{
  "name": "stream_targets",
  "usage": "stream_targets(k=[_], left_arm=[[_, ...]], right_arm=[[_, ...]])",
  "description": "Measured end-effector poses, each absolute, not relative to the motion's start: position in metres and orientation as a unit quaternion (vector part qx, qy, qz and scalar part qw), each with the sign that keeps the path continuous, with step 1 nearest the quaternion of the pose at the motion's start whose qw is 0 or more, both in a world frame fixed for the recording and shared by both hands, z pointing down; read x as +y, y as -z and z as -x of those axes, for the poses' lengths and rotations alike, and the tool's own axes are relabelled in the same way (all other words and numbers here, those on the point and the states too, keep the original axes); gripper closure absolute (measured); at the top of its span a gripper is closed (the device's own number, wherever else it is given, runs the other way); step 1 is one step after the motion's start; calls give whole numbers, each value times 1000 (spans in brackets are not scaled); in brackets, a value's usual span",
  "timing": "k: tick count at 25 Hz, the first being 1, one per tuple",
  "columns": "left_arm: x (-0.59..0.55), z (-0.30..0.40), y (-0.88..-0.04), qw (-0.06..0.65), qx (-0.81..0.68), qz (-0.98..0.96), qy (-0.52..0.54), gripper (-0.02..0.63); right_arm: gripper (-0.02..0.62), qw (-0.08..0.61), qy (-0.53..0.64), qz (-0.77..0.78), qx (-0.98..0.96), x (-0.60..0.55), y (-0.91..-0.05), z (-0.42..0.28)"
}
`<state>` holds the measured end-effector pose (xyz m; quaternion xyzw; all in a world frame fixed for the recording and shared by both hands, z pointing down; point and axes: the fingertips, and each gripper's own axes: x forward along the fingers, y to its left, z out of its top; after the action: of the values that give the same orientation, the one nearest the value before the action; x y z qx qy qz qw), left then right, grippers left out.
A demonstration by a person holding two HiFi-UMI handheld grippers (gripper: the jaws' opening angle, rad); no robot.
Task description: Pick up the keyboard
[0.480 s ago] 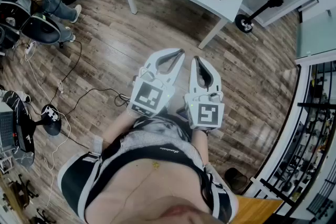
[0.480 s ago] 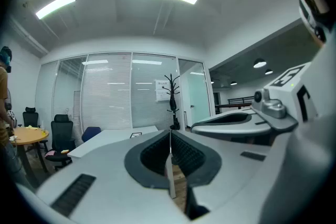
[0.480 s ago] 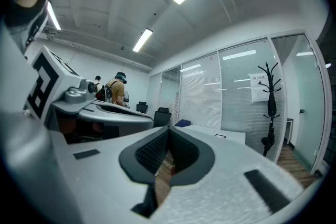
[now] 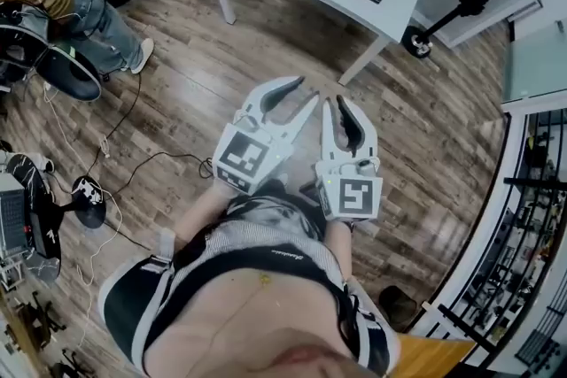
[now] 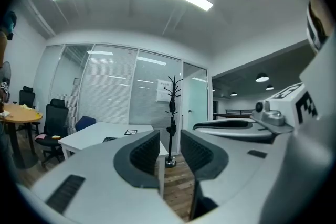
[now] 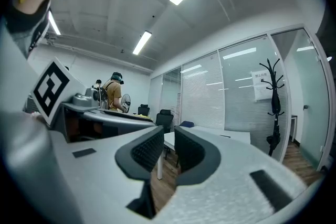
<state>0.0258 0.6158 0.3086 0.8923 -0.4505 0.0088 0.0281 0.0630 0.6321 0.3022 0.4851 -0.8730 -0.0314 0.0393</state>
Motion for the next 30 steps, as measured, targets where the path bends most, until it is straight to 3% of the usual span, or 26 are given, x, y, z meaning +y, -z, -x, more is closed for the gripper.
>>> stream_targets(k=[19, 30], left_arm=[[510, 16, -317, 26, -438, -898, -25, 491], [463, 75, -326, 28, -438, -898, -32, 491]], right_arm=[[525, 57, 43, -504, -861, 524, -305, -21], [522, 58, 44, -501, -863, 475, -313, 36]])
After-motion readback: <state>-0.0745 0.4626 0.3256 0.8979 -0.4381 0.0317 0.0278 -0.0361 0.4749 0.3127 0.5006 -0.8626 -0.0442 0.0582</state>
